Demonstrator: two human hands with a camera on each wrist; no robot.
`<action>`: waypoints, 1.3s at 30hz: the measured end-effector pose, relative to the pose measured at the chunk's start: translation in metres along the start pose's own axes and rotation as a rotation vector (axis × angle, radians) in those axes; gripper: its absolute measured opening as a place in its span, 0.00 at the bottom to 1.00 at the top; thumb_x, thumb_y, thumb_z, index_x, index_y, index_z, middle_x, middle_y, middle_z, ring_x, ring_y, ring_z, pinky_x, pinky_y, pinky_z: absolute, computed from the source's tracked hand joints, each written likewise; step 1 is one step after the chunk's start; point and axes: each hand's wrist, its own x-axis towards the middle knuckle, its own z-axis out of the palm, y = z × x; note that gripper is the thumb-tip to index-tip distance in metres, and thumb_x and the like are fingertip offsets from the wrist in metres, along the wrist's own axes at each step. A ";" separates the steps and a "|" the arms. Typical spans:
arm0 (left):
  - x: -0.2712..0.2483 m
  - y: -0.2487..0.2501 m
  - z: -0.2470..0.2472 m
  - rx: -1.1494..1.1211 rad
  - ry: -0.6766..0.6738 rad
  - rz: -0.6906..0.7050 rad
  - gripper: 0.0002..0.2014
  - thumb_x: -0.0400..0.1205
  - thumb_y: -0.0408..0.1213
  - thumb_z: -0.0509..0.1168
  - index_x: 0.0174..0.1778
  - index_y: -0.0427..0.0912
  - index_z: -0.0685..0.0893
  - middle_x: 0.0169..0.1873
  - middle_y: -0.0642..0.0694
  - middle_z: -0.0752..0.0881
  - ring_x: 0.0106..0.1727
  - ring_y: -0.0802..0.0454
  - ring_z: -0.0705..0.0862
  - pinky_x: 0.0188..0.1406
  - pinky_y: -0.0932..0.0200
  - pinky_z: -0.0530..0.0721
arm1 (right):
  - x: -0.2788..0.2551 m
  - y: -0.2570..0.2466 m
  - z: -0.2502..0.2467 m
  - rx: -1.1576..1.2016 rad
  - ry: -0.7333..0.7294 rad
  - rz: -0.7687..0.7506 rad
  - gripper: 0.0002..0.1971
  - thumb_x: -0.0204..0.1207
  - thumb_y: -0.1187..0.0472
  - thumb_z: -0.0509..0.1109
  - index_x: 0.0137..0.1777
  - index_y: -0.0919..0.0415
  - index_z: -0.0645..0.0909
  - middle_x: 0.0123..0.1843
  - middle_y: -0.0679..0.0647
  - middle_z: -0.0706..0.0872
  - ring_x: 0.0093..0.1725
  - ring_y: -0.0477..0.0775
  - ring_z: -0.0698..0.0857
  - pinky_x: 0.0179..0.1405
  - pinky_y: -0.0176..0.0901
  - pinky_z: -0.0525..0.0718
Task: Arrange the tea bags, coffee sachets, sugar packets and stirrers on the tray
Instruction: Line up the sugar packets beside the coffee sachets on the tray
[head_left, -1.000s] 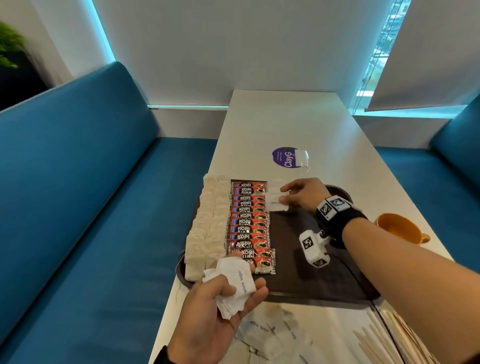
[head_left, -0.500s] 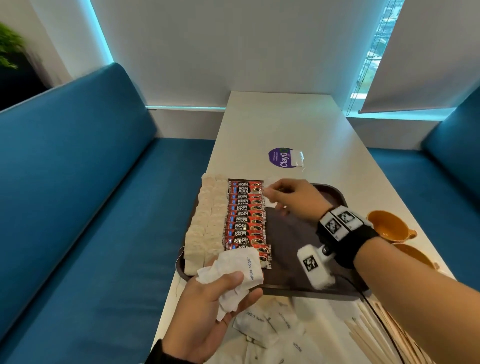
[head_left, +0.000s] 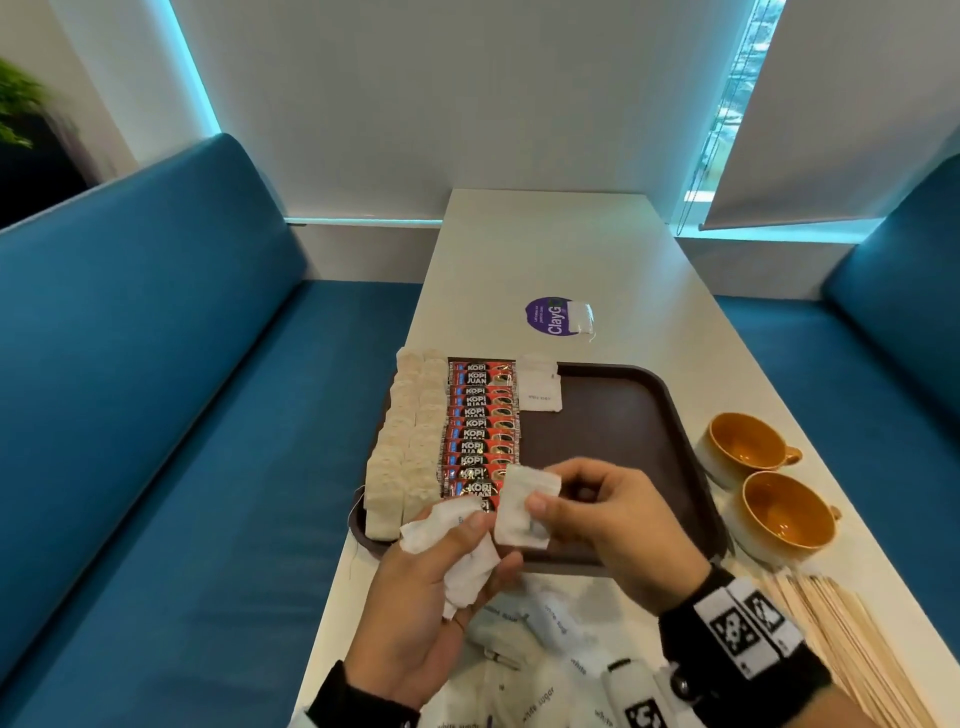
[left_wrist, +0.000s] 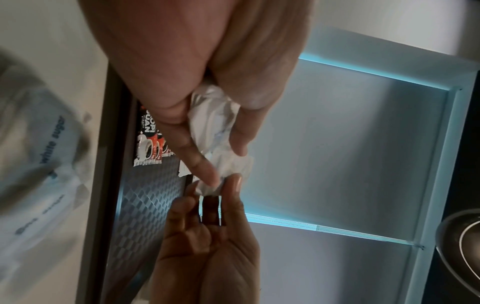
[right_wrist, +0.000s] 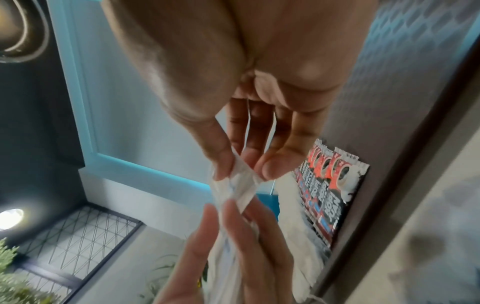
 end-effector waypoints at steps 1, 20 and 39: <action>0.001 0.001 -0.001 -0.035 0.025 -0.011 0.19 0.77 0.29 0.71 0.64 0.30 0.84 0.54 0.29 0.91 0.51 0.32 0.91 0.42 0.46 0.94 | 0.010 -0.002 -0.005 0.017 0.045 -0.016 0.12 0.69 0.71 0.81 0.51 0.71 0.87 0.42 0.66 0.91 0.37 0.58 0.89 0.36 0.46 0.91; 0.012 0.008 -0.018 -0.180 0.077 -0.118 0.19 0.82 0.21 0.55 0.68 0.34 0.78 0.54 0.24 0.90 0.52 0.21 0.90 0.48 0.32 0.89 | 0.200 -0.003 -0.055 -0.785 0.432 0.283 0.23 0.68 0.47 0.85 0.56 0.61 0.90 0.52 0.58 0.92 0.52 0.59 0.90 0.54 0.51 0.88; -0.005 0.005 -0.005 0.117 -0.004 0.034 0.21 0.77 0.28 0.73 0.67 0.39 0.85 0.60 0.35 0.91 0.58 0.38 0.90 0.45 0.49 0.91 | 0.001 -0.016 0.007 -0.159 -0.179 0.057 0.19 0.70 0.53 0.85 0.55 0.63 0.89 0.47 0.61 0.90 0.40 0.59 0.87 0.32 0.48 0.86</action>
